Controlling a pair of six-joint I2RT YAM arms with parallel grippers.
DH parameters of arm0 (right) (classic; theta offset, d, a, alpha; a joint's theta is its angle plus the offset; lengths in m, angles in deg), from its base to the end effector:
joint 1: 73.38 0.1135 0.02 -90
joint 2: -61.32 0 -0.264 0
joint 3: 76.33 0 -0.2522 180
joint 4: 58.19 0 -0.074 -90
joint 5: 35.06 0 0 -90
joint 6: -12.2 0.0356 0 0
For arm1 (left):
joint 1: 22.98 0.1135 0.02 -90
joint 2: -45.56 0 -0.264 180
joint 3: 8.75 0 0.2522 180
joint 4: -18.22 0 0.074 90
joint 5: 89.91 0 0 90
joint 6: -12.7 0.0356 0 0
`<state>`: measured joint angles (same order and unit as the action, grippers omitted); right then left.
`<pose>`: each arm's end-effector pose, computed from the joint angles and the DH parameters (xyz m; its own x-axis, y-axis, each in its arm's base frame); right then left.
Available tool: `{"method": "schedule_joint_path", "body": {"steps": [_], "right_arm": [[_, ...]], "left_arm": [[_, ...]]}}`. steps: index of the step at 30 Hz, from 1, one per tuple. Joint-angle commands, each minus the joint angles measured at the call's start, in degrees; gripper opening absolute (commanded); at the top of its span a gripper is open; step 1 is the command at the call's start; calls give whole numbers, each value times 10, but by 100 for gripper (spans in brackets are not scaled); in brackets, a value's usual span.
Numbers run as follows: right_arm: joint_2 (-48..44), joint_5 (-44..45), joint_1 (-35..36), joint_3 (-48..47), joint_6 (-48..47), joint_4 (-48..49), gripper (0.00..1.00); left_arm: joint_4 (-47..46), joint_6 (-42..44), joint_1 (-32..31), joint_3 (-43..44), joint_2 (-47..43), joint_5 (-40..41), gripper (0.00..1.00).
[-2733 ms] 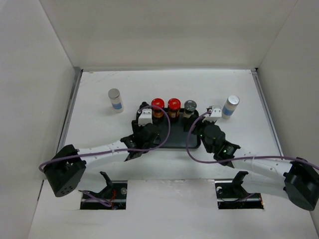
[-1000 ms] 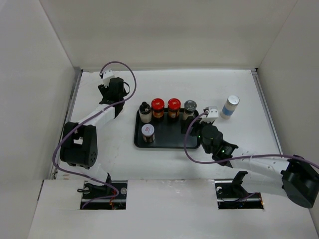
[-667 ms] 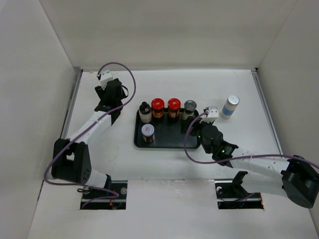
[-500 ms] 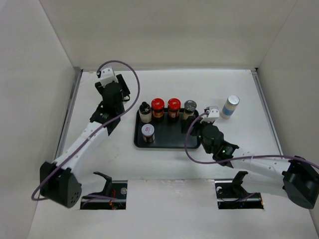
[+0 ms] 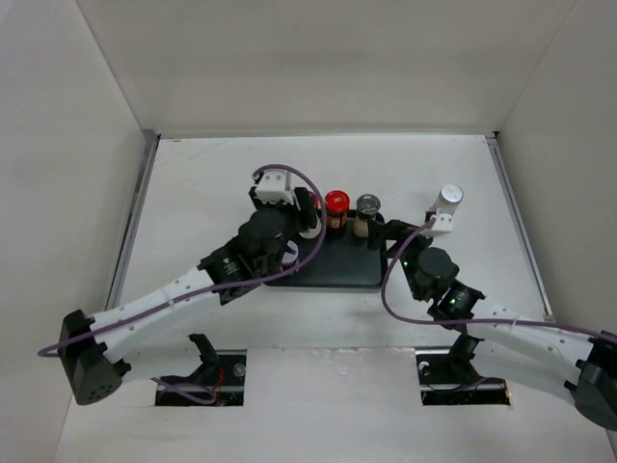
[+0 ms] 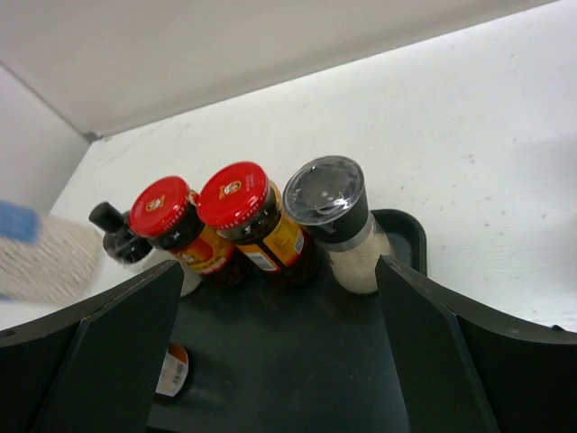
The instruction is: Organize the condiment bottles
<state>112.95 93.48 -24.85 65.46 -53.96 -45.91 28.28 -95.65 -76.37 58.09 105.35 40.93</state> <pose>0.1512 0.1376 0.2599 -0.0822 0.3844 -0.9195 -0.1534 0.9068 0.3928 0.1608 -0.1774 0.3673 -0.0983 -0.2671 -0.9587 0.1969 0.9391 -0.2818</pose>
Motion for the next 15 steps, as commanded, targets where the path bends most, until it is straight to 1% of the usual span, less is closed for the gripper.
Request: {"method": "schedule_joint_path", "body": {"steps": [1, 7, 11, 15], "right_arm": [[-27, 32, -4, -8, 7, -6, 94], [-68, 60, -12, -7, 15, -64, 95], [-91, 58, -30, -6, 22, -93, 95], [-104, 62, -45, -15, 20, -124, 95]], "left_arm": [[-94, -18, -21, -3, 37, 1, 41], [-130, -18, -43, -22, 115, -9, 41], [-173, -20, -40, -60, 144, -21, 41], [-184, -23, -40, -79, 166, -35, 41]]}}
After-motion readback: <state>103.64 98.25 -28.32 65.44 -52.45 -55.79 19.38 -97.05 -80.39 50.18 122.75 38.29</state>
